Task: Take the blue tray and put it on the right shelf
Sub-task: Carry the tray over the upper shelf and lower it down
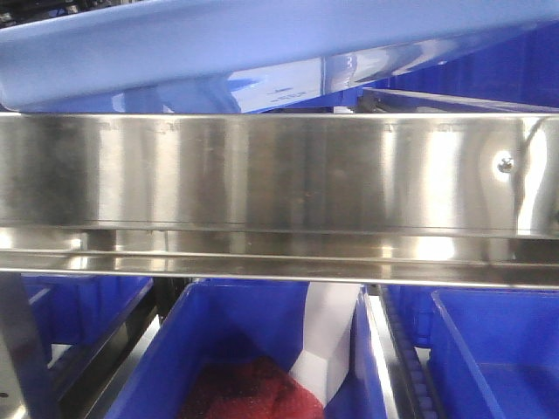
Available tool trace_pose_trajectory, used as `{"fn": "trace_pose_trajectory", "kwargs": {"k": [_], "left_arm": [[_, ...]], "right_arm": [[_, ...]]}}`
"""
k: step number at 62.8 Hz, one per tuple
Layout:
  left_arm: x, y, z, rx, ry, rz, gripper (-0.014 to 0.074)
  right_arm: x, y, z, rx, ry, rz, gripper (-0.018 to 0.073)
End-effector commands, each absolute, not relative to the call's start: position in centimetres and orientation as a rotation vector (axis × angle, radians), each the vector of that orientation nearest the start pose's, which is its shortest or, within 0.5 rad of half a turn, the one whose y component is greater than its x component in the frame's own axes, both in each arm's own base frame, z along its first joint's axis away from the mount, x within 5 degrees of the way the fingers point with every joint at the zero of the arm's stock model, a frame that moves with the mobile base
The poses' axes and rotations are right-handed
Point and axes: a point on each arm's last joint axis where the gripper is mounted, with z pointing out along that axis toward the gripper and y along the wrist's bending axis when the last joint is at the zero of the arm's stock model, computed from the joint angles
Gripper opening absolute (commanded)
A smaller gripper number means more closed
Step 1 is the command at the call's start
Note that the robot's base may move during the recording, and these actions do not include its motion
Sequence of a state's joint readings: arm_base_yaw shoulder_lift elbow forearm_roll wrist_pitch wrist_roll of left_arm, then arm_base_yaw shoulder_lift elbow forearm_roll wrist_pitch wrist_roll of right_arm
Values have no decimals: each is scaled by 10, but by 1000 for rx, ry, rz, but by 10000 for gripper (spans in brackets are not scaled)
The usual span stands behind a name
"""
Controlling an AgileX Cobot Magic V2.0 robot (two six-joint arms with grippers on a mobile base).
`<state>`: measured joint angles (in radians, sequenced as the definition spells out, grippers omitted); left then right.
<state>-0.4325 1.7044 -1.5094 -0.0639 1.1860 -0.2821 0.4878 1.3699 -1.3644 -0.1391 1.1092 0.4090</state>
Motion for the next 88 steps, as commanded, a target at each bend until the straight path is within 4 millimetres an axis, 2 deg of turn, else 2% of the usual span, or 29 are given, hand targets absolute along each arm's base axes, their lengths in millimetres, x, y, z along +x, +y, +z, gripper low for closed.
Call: {"fn": "trace_pose_trajectory", "kwargs": {"k": [1,19,34,45,58,68,79,88], "left_arm": [[324,-152,274,273,2990,-83,-48],[333,-156,249,279,3061,-45,-48],[333,-156,254,285,3073,-31,-48],[334,-157,271,292,3081,-34,-48],[340,-165,293,271,3020,-162,-48],[346,-166,314,302,2932,-166,-48],[352,-164,353,295,2784,-149,-48],[355,-160,381,283,2676,-122,-48]], "right_arm": [[245,117,394,-196,2467,162,55],[245,117,394,-196,2467,162,55],[245,117,394,-196,2467,162,55],[245,117,394,-196,2468,162,55],[245,117,394,-195,2472,166,55],[244,118,395,-191,2476,182,55],[251,121,416,-180,2416,217,55],[266,129,423,-176,2395,227,55]]}}
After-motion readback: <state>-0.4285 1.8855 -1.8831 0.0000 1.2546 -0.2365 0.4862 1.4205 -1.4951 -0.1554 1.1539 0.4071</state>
